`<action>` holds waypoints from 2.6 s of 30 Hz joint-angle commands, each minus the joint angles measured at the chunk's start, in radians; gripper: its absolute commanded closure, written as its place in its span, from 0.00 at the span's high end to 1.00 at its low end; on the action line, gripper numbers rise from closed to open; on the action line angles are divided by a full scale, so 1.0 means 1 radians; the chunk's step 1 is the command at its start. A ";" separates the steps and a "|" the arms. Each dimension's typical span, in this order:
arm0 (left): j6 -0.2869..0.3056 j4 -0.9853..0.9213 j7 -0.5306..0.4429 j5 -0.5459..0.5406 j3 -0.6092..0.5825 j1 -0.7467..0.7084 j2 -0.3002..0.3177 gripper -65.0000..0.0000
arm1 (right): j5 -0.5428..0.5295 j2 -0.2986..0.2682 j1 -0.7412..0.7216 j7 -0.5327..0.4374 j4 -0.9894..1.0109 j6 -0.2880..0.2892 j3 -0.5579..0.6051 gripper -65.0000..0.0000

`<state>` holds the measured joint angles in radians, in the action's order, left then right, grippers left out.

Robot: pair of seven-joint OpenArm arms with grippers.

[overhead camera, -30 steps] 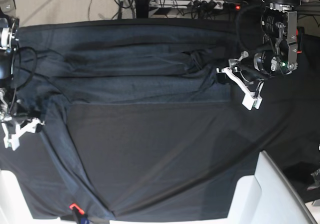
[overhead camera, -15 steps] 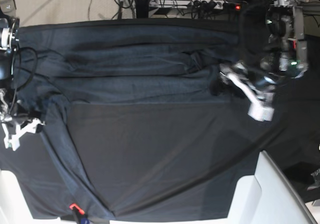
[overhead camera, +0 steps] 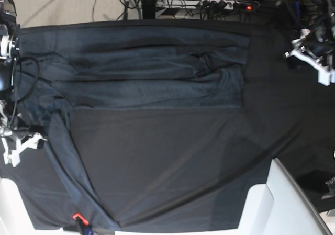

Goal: Fold the T-shirt properly
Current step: 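Release the left gripper and raise it away from the shirt, then drag the held side edge with the right gripper toward the collar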

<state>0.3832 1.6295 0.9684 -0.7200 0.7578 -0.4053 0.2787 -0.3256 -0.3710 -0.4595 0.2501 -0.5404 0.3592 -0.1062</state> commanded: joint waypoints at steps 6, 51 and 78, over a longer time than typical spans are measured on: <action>0.029 0.012 -0.006 -0.006 0.088 -0.025 0.001 0.00 | -0.008 -0.018 -0.032 -0.102 0.115 0.007 0.000 0.49; 0.029 -0.097 -0.009 -0.005 -0.007 0.033 0.006 0.00 | -0.013 0.096 0.466 0.217 -0.691 -0.071 -0.056 0.00; 0.029 -0.097 -0.010 0.141 -0.007 0.035 -0.002 0.00 | -0.016 0.186 0.842 0.257 -1.064 -0.075 -0.106 0.00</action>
<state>0.4049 1.5181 0.9730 -0.5686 0.7444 -0.3691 0.2604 -0.3336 -0.1761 0.3820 0.5251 -1.5841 0.2829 -0.2092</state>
